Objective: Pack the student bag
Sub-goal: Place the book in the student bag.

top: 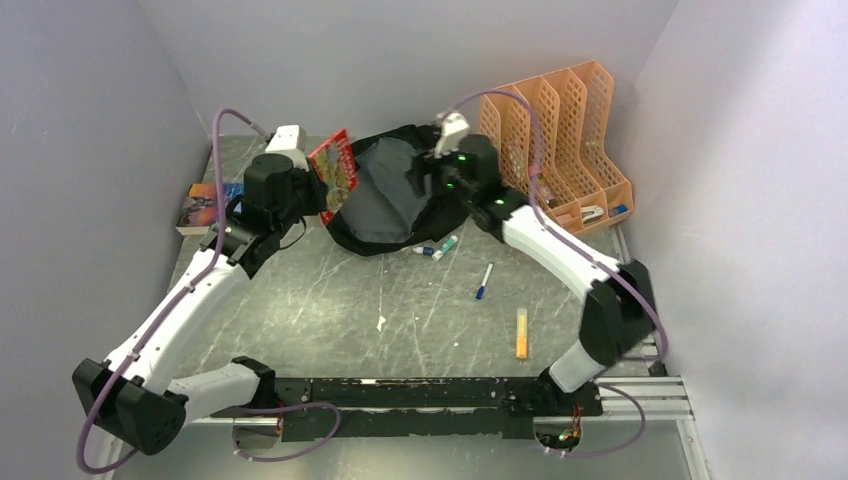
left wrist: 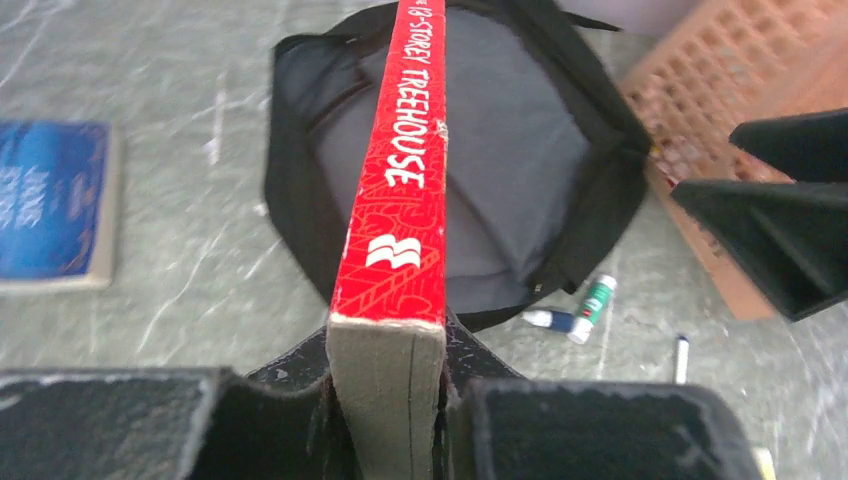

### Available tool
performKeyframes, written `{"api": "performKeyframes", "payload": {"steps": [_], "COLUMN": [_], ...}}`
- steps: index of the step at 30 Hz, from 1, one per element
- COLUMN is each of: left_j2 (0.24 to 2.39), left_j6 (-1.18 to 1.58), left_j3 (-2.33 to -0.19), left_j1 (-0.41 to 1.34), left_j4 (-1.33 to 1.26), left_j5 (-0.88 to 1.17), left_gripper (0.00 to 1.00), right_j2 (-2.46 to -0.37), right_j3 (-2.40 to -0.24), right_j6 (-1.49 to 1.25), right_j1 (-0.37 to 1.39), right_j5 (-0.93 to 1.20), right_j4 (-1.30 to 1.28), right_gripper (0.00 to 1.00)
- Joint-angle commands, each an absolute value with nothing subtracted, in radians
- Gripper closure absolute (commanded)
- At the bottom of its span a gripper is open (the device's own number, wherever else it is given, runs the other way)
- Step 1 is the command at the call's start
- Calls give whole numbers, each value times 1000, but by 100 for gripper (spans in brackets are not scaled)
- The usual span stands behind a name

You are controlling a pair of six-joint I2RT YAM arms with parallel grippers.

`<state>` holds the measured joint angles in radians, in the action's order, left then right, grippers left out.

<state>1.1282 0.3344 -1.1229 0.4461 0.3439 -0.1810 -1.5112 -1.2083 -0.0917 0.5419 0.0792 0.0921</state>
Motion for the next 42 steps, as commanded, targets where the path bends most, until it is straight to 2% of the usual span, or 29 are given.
{"api": "performKeyframes", "payload": {"steps": [1,12,18,24,26,29,34,38,42], "left_j2": [1069,944,938,946,949,949,957,989,1012], "left_j6": [473,474,479,478,479,481,502,529,564], "left_j3": [-1148,-1098,-1083,-1086,-1088,-1085,-1081,-1084,-1075], "left_j1": [437,436,436,436,436,436,435,433,410], "left_j4": [459,512,508,499,497,494,488,486,479], "left_j5": [-410,-438,-407,-378,-365,-358,-341,-309,-254], "left_gripper": [95,95,95,95,95,95,95,95,95], "right_j2": [-1709,-2188,-2305,-2385,-2401,-2400,-2371,-2316,-2249], "right_j3": [-1409,-1803,-1858,-1840,-1828,-1828,-1859,-1853,-1819], "right_j6": [45,321,431,574,610,594,509,414,305], "right_j1": [654,764,780,801,806,809,808,803,786], "right_j5": [-65,-391,-473,-666,-717,-728,-655,-542,-406], "right_j4": [-136,-246,-227,-122,-81,-62,-108,-167,-200], "right_gripper": [20,18,19,25,31,49,74,100,100]}}
